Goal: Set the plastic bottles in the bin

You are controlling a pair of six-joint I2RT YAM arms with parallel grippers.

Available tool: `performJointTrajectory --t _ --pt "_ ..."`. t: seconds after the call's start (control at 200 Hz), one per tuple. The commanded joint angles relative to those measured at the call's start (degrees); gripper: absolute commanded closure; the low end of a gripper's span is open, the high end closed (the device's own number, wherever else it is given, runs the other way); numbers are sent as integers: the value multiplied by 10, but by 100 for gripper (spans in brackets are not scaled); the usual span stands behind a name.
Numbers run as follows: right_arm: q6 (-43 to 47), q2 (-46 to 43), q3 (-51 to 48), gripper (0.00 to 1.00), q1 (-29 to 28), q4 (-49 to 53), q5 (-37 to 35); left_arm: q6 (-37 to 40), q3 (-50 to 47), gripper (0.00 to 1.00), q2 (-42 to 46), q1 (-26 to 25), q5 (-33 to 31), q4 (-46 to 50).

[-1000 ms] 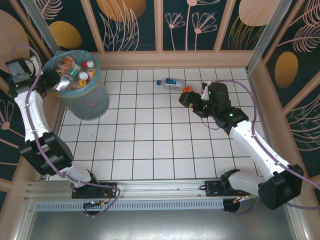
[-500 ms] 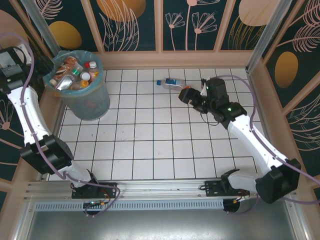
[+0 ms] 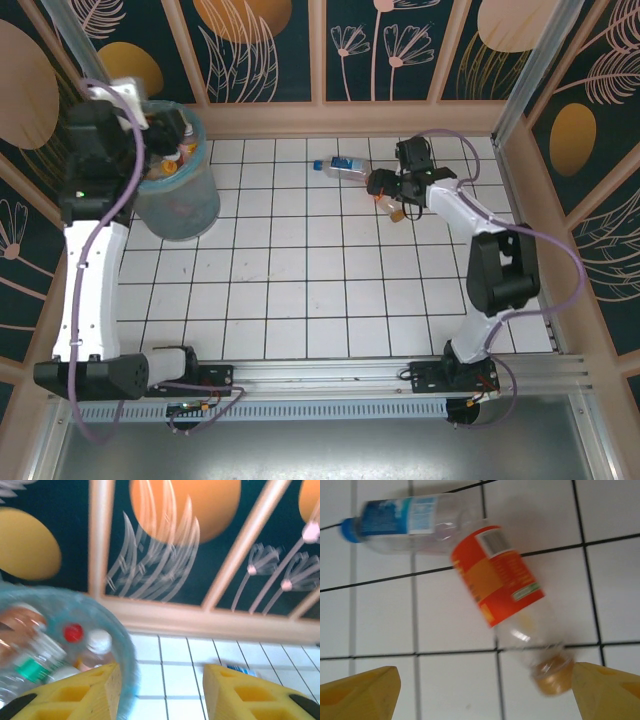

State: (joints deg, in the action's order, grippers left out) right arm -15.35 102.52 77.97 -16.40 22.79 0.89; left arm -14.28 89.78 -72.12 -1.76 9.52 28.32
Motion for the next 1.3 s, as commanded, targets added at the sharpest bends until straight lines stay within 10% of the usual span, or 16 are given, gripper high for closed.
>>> performJointTrajectory --t 0.0,0.23,0.741,1.036,1.291 --pt "90 51 44 10 10 -22 -52 -15 -63 52 11 -65 -41 -45" --pt "156 157 118 9 21 -10 -49 -34 -131 51 -21 -183 -40 -80" --pt "156 183 121 33 25 1 46 -45 -154 46 -22 -199 -25 -121" --pt "108 11 41 42 12 -43 104 -98 -100 36 -23 -199 -8 -122" --pt "69 -217 -129 44 -65 -241 280 -171 -27 26 -68 -198 200 -144"
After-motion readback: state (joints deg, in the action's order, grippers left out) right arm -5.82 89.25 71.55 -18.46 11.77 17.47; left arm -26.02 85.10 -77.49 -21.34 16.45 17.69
